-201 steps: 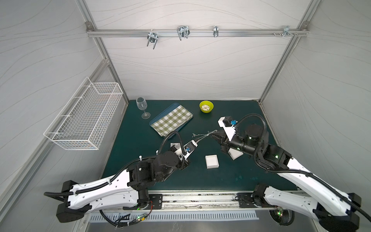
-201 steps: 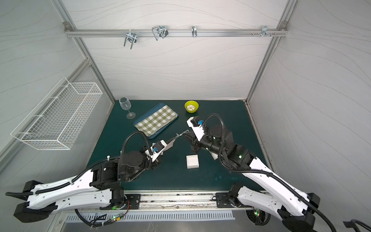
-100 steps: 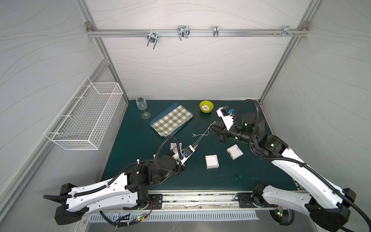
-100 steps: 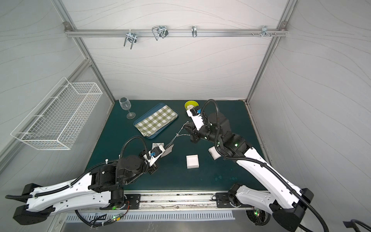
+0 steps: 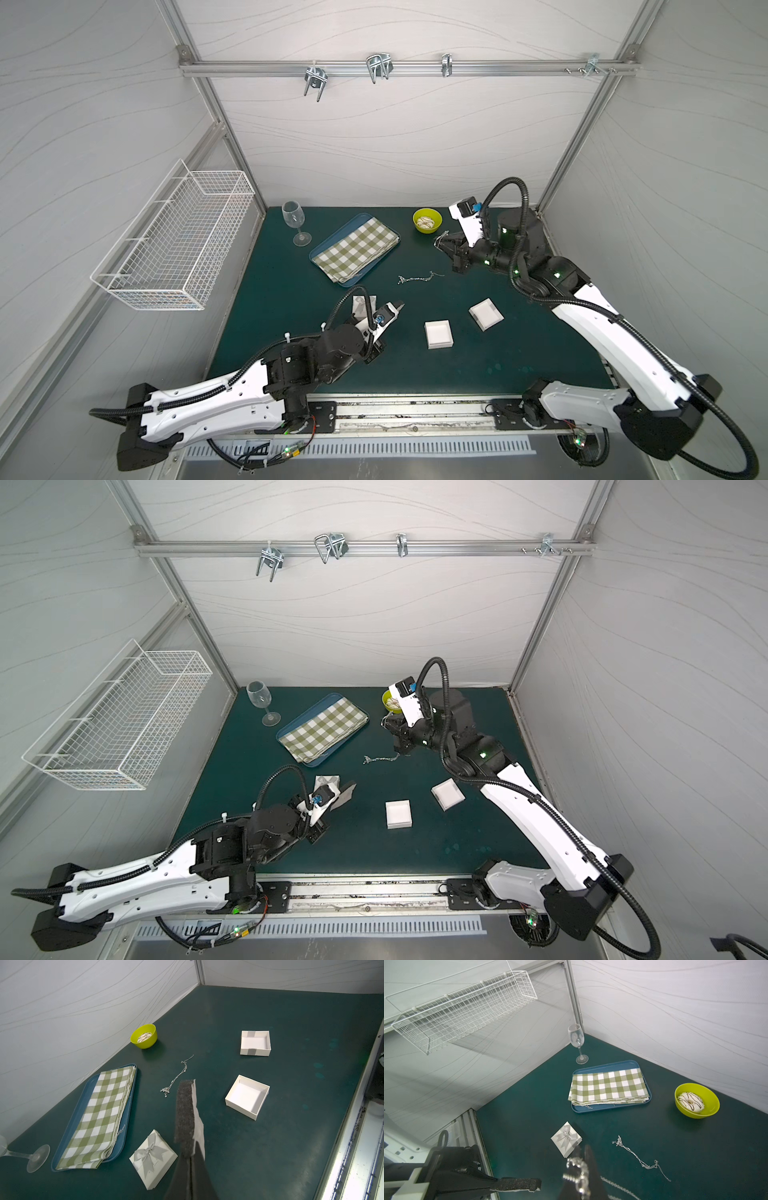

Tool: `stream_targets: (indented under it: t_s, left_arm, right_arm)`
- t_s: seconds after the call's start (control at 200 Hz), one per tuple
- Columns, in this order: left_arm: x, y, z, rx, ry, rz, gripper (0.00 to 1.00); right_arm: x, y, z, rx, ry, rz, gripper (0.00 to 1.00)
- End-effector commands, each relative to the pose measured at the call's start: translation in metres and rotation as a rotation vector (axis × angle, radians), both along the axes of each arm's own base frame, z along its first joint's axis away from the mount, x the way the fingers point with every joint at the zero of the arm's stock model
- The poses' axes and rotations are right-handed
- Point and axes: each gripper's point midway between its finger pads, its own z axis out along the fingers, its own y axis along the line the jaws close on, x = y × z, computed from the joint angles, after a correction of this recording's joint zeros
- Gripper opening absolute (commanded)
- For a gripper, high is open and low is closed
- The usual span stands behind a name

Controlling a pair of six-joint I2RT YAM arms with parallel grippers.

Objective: Take the necklace out of the lift-off lid jewelry box
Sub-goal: Pick up the necklace from the inner lining, then place the necklace at the center of the board.

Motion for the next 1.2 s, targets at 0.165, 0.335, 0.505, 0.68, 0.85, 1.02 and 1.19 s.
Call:
stream_targets:
  t_s: [0.165,0.335,0.505,0.68,0.85,1.02,1.19]
  left_arm:
    - [0.008,0.010,-0.008,-0.129,0.075,0.073,0.00]
    - [0.009,0.016,-0.020,-0.113,0.096,0.099,0.00]
    - [0.010,0.018,-0.028,-0.124,0.109,0.119,0.00]
    - [0.011,0.019,-0.033,-0.114,0.121,0.126,0.00]
    - [0.012,0.015,-0.036,-0.107,0.128,0.121,0.00]
    - [0.013,0.006,-0.040,-0.099,0.146,0.109,0.00]
    - [0.013,-0.004,-0.043,-0.108,0.174,0.088,0.00]
  right_arm:
    - [0.013,0.035,-0.070,-0.024,0.264,0.080,0.00]
    - [0.015,0.069,-0.125,-0.050,0.363,0.147,0.00]
    - [0.022,0.085,-0.211,-0.130,0.507,0.189,0.00]
    - [0.037,0.067,-0.264,-0.203,0.627,0.130,0.00]
    - [0.058,0.029,-0.285,-0.269,0.654,0.029,0.00]
    - [0.083,-0.026,-0.311,-0.361,0.689,-0.129,0.00]
    - [0.103,-0.075,-0.339,-0.424,0.752,-0.268,0.00]
